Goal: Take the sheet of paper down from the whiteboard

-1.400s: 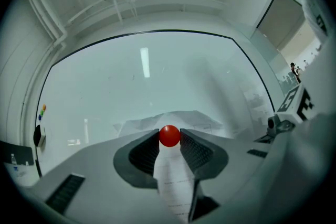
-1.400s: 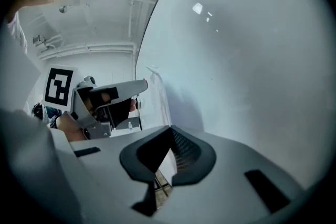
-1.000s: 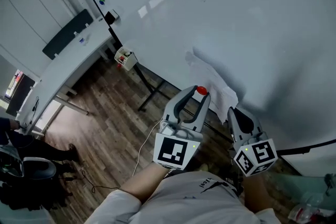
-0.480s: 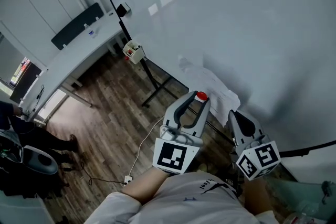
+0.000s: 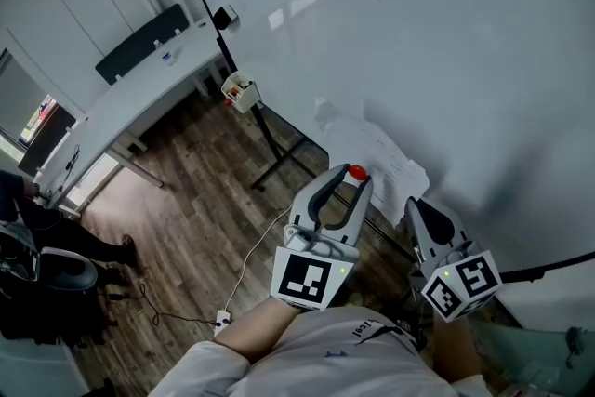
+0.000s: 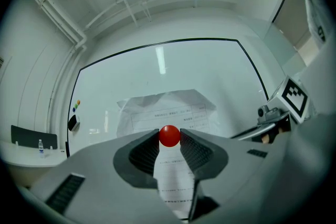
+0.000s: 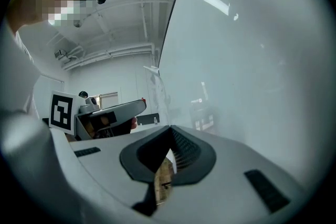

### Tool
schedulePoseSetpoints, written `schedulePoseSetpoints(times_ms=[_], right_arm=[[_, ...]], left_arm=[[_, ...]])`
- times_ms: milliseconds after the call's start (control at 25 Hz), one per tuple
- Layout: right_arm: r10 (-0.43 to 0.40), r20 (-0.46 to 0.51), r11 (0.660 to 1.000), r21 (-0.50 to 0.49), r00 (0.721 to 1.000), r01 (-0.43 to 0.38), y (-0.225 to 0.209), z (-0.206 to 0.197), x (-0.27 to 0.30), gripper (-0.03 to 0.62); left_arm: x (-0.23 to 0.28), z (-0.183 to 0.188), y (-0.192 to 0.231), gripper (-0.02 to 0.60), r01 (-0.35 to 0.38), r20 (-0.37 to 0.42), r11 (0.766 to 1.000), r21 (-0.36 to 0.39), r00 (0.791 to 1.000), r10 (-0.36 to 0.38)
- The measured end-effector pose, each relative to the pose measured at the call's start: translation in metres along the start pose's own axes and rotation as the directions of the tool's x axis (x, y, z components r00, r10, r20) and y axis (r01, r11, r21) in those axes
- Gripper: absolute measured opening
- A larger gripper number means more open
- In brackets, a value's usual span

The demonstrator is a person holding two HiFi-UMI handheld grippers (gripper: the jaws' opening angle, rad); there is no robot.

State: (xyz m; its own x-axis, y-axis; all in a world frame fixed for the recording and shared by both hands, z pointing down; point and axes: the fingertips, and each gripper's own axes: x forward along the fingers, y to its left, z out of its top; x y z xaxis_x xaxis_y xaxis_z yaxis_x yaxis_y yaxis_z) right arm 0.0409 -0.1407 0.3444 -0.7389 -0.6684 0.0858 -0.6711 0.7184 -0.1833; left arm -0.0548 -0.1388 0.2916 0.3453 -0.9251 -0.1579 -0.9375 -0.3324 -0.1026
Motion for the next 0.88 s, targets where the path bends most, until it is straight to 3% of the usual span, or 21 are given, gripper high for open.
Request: schedulePoseSetpoints(times_ms=[880], right_arm=[[-0.009, 0.006, 1.000, -0.013, 1.000, 0.009, 0.0045, 0.0026, 0.0040, 0.012]], left_arm=[[0.0035, -0.0031, 0.0048, 0.133, 0.019, -0.002, 1.000, 0.001, 1.000, -0.019]])
